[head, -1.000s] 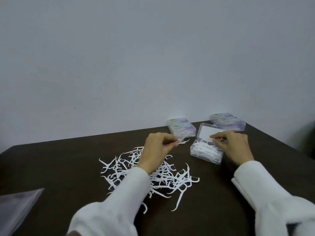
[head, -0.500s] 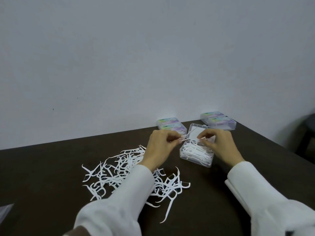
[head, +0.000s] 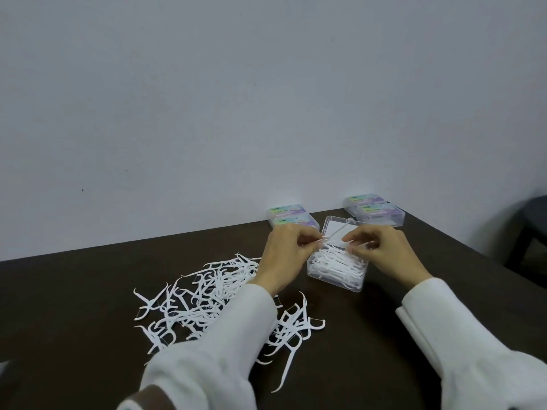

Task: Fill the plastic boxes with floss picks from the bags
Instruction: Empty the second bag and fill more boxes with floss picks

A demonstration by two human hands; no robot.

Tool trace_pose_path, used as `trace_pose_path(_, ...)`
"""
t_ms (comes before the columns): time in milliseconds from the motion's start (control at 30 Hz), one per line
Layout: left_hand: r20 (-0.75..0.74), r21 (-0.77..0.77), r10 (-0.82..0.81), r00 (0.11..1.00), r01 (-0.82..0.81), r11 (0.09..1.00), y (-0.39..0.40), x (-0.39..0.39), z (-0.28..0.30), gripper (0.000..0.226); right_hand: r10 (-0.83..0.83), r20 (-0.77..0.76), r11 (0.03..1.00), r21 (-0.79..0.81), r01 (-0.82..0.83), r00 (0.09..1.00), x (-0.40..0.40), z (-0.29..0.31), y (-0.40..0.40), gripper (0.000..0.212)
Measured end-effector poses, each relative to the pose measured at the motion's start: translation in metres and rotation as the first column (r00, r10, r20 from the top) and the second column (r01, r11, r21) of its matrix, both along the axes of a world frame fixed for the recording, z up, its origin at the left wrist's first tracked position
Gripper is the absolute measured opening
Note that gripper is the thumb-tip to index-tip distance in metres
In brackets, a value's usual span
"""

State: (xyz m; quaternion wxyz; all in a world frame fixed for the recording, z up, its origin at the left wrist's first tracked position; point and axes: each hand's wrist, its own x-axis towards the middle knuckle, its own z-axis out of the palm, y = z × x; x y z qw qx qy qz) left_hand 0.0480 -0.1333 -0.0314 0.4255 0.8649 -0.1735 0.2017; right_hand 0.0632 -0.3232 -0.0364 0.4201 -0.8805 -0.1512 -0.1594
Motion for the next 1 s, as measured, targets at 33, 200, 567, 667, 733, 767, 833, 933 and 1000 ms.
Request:
trace_pose_path(33, -0.004, 0.002, -0.003, 1.0, 0.003, 1.0, -0.002, 0.0, -0.001, 0.019, -0.002, 0.001, 1.0, 0.014, 0.002, 1.0, 0.001, 0.0, -0.002, 0.012)
trace_pose_path(200, 0.001, 0.108, -0.009, 1.0, 0.009, 0.994, -0.018, 0.0, -0.004, 0.02, -0.061, 0.006, 0.995, 0.077, 0.061, 0.998, 0.0, 0.002, -0.012, 0.008)
trace_pose_path(567, -0.065, 0.122, -0.07, 0.995, 0.078, 0.989, -0.027, 0.007, -0.012, 0.037, 0.043, -0.301, 0.984, 0.18, 0.012, 0.953, 0.002, 0.001, -0.027, 0.021)
trace_pose_path(667, -0.111, 0.001, -0.159, 0.981, 0.16, 0.987, -0.024, 0.008, -0.015, 0.047, 0.124, -0.335, 0.967, 0.251, -0.039, 0.934, 0.002, 0.001, -0.028, 0.024)
trace_pose_path(733, -0.125, -0.131, -0.188, 0.974, 0.172, 0.976, -0.024, 0.008, -0.014, 0.045, 0.103, -0.313, 0.975, 0.222, -0.033, 0.944, 0.001, 0.0, -0.027, 0.022)
trace_pose_path(767, -0.127, -0.205, -0.186, 0.974, 0.158, 0.966, -0.024, 0.009, -0.013, 0.042, 0.069, -0.28, 0.981, 0.193, -0.014, 0.958, 0.0, 0.0, -0.027, 0.021)
trace_pose_path(833, -0.11, -0.313, -0.131, 0.985, 0.091, 0.945, -0.02, 0.011, -0.01, 0.031, -0.004, -0.192, 0.984, 0.172, 0.037, 0.981, -0.003, 0.001, -0.025, 0.017)
trace_pose_path(933, -0.119, -0.347, -0.009, 0.993, -0.033, 0.937, -0.011, 0.017, -0.013, 0.023, -0.052, -0.099, 0.97, 0.233, 0.075, 0.994, -0.005, 0.005, -0.025, 0.015)
trace_pose_path(1000, -0.202, -0.349, -0.004, 0.979, -0.068, 0.935, -0.007, 0.02, -0.018, 0.025, -0.078, -0.072, 0.959, 0.268, 0.095, 0.994, -0.006, 0.006, -0.025, 0.015)
